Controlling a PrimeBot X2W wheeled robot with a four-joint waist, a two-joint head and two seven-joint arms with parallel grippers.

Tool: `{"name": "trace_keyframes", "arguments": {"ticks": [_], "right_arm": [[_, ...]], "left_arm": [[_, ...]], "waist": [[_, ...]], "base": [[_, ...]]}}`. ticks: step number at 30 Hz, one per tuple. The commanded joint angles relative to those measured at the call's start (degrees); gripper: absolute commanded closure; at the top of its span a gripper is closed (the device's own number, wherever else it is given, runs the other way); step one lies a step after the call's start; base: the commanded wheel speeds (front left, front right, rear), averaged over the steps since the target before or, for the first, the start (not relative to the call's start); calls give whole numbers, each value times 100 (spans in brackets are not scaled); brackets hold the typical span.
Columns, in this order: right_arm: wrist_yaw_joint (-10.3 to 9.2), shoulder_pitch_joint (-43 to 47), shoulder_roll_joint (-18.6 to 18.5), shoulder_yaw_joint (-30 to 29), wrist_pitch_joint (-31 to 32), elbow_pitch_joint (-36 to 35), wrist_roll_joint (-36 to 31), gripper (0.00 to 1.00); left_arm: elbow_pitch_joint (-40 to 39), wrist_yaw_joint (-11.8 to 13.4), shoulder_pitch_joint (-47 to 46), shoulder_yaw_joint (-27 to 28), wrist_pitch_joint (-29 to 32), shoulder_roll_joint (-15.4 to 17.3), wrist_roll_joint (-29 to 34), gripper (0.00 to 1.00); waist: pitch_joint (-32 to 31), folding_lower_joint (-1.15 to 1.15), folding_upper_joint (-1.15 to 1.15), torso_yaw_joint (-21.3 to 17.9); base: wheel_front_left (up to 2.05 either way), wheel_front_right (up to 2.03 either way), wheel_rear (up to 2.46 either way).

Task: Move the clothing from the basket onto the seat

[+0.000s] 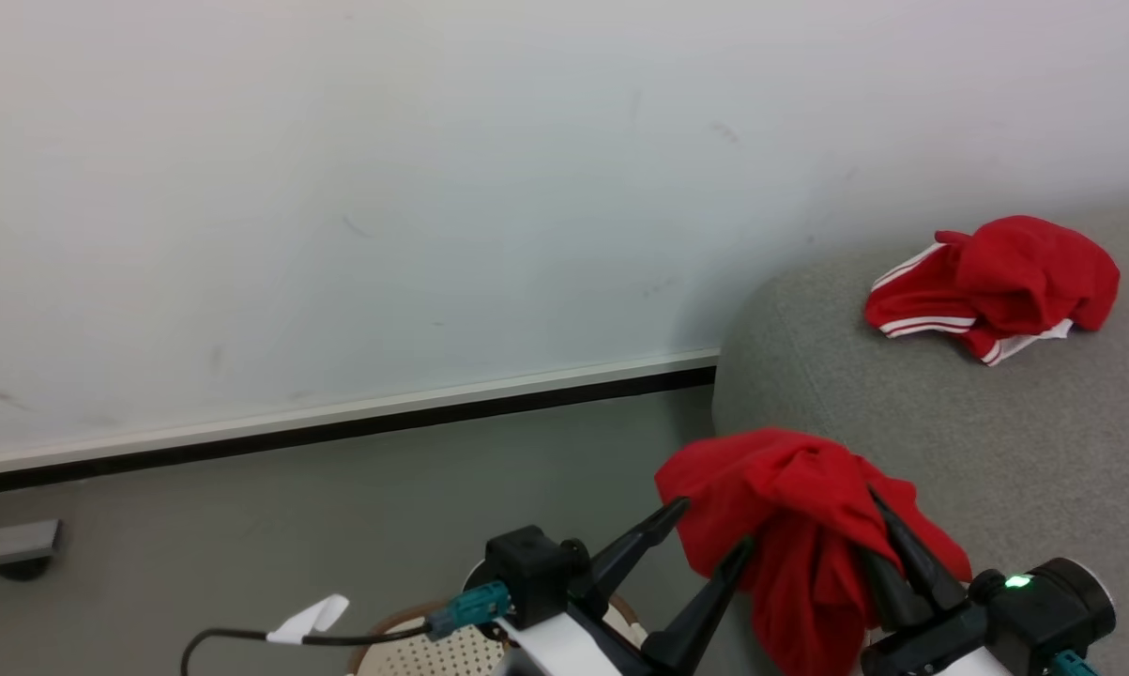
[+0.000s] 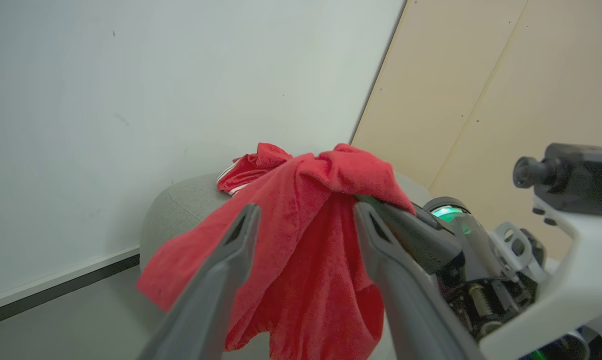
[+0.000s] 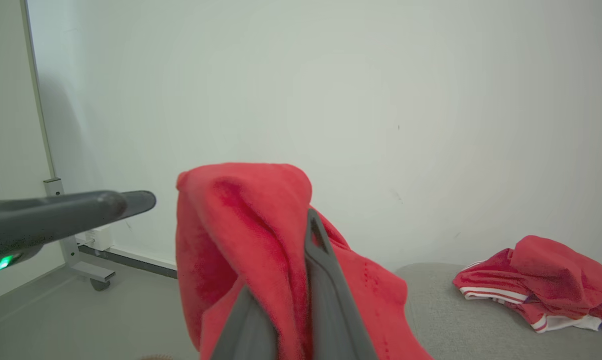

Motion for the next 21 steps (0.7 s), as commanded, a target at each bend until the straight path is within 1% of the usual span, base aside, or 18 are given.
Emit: {"name": "trace_keyframes", "arguments": {"ticks": [1, 4, 13, 18, 21], "right_arm": [[-13, -51, -27, -82, -49, -59, -66, 100], [-13, -93, -10, -301, -51, -177, -115, 100], [-13, 15, -8, -846, -77, -429, -195, 100], [-12, 115, 24, -1067, -89, -529, -220, 100], [-12, 130, 36, -1151, -91, -566, -228, 100]], "left_arm": [[50, 16, 79, 14, -48, 29, 52, 0], [129, 67, 99, 26, -131, 32, 76, 0], [345, 68, 101, -50, -327, -49, 89, 0], [426, 51, 76, -94, -391, -100, 105, 0], [457, 41, 31, -120, -421, -113, 114, 0]], "waist": [[59, 0, 0, -158], [133, 0, 0, -433], [345, 0, 0, -1223], [421, 0, 0, -1503], [460, 0, 0, -1583]], "base": [[0, 0, 0], [0, 0, 0], [0, 0, 0], [0, 0, 0], [0, 0, 0]]}}
